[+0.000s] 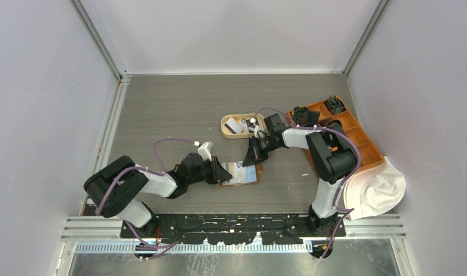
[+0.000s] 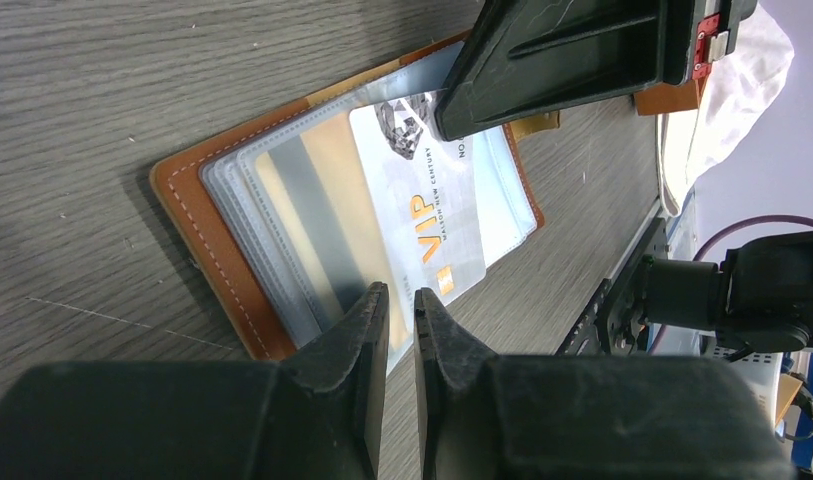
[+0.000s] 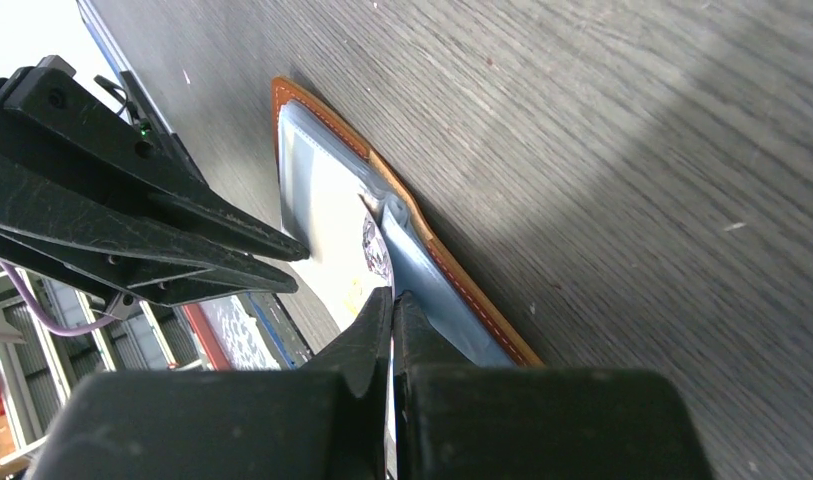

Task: Put the credit cards into the card holder
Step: Insert the credit card into the card holder.

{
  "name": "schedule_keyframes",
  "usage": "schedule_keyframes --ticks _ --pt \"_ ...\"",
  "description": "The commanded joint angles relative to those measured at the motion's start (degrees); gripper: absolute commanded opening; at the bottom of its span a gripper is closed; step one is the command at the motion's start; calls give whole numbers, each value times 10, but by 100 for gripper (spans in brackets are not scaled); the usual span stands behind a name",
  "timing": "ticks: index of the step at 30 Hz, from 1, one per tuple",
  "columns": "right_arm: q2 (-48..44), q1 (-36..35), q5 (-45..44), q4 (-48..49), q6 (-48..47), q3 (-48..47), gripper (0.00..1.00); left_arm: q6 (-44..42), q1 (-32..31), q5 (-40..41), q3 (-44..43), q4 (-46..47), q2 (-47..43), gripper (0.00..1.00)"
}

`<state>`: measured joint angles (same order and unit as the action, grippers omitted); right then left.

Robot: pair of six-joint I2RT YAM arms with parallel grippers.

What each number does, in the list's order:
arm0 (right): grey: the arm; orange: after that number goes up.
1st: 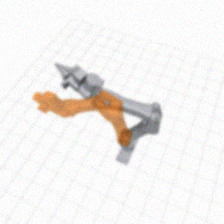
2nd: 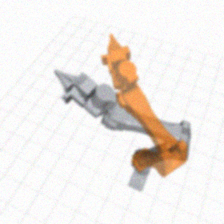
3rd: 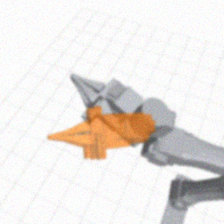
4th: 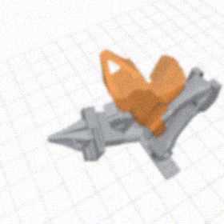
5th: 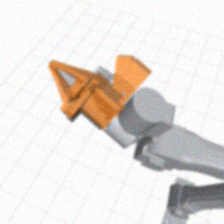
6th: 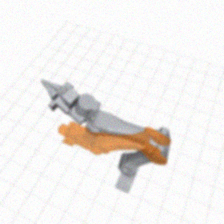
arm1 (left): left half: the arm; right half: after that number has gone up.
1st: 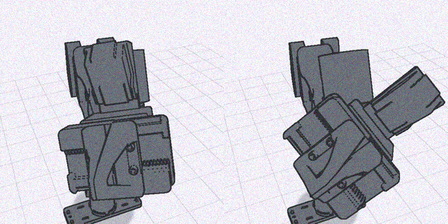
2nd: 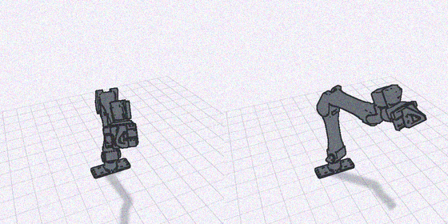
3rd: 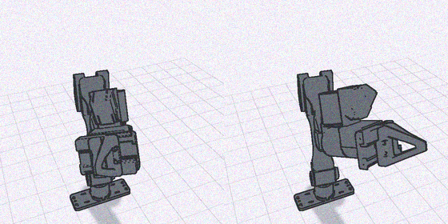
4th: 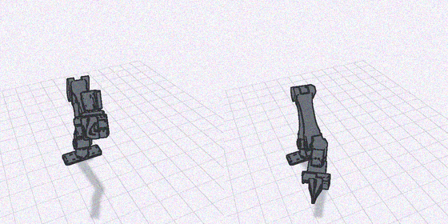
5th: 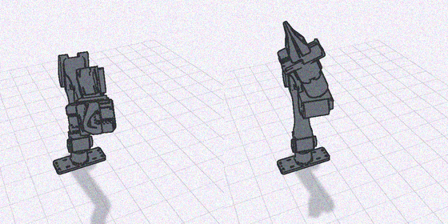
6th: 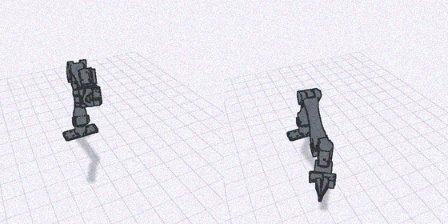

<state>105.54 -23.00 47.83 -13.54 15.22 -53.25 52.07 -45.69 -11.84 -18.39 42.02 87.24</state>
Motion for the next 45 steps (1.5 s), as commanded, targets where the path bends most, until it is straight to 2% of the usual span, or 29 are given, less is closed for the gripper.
schedule_keyframes --ticks 1,11,15,23,25,28,32,37,45 --pt "15 -10 -25 -9 -6 -19 1 -14 0 3 -8 -5 13 17" --pt "21 -22 -40 -23 -10 -35 1 -16 0 3 -18 -9 12 18" --pt "21 -22 -45 -28 -15 -38 1 -9 0 9 -16 -23 -37 20" --pt "25 -22 -43 -30 -19 -40 1 -63 0 109 1 -255 -239 23" --pt "25 -22 -41 -30 -19 -41 1 -67 2 144 12 -294 -270 24" --pt "25 -22 -39 -29 -18 -41 1 -70 7 155 20 -327 -292 25" --pt "25 -22 -37 -26 -17 -41 1 -73 11 147 9 -330 -281 26" --pt "25 -22 -37 -25 -17 -40 1 -79 13 145 -15 -332 -222 24" --pt "29 -22 -35 -25 -17 -42 1 -80 17 101 -30 -274 -145 23"
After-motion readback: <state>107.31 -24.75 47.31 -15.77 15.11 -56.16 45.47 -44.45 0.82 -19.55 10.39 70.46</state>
